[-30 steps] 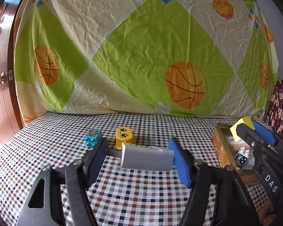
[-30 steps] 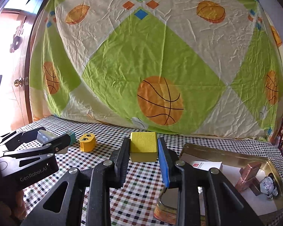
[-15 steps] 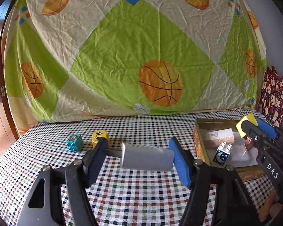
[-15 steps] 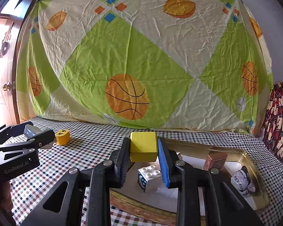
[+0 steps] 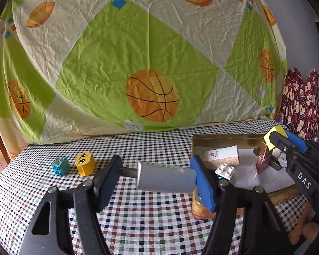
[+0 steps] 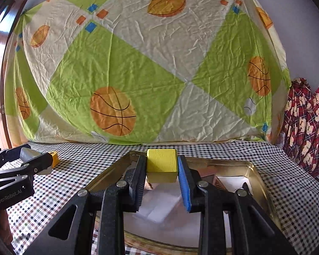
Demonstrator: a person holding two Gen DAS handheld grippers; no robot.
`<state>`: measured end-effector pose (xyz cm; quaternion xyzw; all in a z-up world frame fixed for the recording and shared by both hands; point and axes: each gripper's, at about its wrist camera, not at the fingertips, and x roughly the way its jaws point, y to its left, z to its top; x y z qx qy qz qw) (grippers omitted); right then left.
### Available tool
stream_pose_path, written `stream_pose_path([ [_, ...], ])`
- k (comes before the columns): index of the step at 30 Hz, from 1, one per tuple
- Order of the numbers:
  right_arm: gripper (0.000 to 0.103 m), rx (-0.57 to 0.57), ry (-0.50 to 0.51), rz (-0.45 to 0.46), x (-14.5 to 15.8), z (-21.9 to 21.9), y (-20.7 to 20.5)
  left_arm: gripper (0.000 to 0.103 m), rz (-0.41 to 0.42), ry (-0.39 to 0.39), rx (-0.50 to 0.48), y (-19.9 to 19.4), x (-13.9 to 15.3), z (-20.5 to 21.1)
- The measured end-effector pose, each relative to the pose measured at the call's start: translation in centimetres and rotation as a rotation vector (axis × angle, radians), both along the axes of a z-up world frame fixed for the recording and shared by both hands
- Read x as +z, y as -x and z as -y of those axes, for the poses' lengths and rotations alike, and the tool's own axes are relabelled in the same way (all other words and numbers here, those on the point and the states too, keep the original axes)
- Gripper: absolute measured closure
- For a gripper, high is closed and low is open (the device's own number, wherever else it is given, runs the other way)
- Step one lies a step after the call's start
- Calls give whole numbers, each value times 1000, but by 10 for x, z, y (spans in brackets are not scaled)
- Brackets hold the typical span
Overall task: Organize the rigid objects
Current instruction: 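Carry the charger plug and yellow cube over the tin tray with both tools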
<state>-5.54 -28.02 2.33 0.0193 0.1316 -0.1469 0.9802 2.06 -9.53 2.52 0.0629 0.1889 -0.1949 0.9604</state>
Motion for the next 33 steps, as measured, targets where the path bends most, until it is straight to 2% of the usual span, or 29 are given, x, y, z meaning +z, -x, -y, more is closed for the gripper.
stream_pose_path([
  [8, 72, -42, 10, 11, 2, 25, 7, 36, -4, 5, -45, 2, 0, 27],
  [22, 72, -141, -46, -4, 0, 87, 16, 36, -9, 5, -145, 9, -4, 84],
  [33, 72, -156, -30, -60, -5, 88, 8, 36, -20, -50, -193, 14, -16, 127],
])
